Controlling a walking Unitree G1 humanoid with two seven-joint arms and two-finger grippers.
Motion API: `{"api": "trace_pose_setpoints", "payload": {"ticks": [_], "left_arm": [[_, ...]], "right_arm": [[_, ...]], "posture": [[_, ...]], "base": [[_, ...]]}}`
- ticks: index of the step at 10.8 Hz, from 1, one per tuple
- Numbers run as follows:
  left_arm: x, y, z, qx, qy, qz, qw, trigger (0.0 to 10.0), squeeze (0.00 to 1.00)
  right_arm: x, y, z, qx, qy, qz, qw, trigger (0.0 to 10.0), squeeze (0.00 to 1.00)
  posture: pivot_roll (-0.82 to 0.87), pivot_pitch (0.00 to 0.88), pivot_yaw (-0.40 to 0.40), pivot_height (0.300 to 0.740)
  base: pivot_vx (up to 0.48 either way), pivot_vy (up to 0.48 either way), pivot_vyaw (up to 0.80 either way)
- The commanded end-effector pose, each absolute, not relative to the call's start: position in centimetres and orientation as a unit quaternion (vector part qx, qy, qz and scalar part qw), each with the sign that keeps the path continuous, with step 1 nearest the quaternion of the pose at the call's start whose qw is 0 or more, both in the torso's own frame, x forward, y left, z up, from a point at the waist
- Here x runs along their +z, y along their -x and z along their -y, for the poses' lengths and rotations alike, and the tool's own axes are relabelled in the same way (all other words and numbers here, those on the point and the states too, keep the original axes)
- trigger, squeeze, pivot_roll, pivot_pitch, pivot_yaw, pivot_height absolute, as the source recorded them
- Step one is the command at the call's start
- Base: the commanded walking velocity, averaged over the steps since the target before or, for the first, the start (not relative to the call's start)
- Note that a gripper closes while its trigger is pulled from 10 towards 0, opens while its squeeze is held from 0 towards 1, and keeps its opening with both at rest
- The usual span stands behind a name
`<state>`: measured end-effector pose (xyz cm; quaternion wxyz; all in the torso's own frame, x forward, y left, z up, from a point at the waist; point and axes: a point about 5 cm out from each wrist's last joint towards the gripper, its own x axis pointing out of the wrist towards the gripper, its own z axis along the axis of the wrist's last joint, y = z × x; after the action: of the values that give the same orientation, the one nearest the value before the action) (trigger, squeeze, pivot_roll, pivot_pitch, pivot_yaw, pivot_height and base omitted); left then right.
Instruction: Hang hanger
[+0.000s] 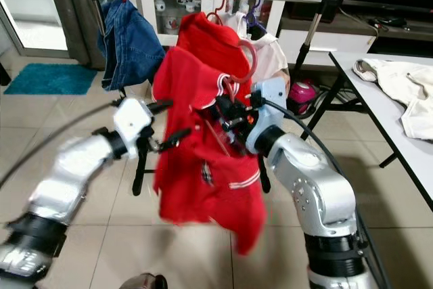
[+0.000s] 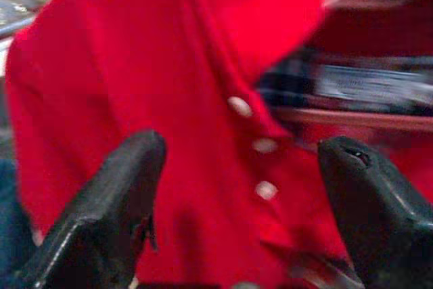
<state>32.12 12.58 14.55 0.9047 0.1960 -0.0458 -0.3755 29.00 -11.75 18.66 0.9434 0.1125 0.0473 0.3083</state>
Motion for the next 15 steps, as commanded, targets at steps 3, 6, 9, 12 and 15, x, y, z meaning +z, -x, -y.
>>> {"api": "trace_pose_setpoints", "payload": {"ticks": [3,6,9,12,15], "left_arm": [[15.9,-34.2,-12.1,-0.293,-0.202,0.102,0.929,10.0,0.00],[15.1,-34.0,-11.0,-0.326,-0.164,0.114,0.924,4.1,0.00],[15.4,-33.4,-10.9,-0.328,-0.151,0.145,0.921,0.0,0.00],[15.4,-33.2,-11.0,-0.330,-0.153,0.161,0.917,0.0,0.00],[15.2,-33.2,-11.1,-0.327,-0.147,0.164,0.919,0.0,0.00]], "right_arm": [[20.8,-28.7,11.0,0.336,-0.141,-0.007,0.931,10.0,0.00],[20.3,-28.3,10.7,0.336,-0.146,-0.019,0.930,10.0,0.00],[20.1,-28.3,10.4,0.342,-0.147,-0.024,0.928,10.0,0.00],[20.1,-28.3,10.5,0.341,-0.148,-0.024,0.928,10.0,0.00],[20.1,-28.6,10.8,0.328,-0.148,-0.022,0.933,10.0,0.00]], "posture": [[-0.10,0.000,-0.020,0.740],[-0.10,0.000,-0.021,0.740],[-0.09,0.000,-0.022,0.740],[-0.09,0.000,-0.024,0.740],[-0.09,0.000,-0.028,0.740]], "base": [[0.000,0.000,0.00],[0.000,0.000,0.00],[0.000,0.000,0.00],[0.000,0.000,0.00],[0.000,0.000,0.00]]}}
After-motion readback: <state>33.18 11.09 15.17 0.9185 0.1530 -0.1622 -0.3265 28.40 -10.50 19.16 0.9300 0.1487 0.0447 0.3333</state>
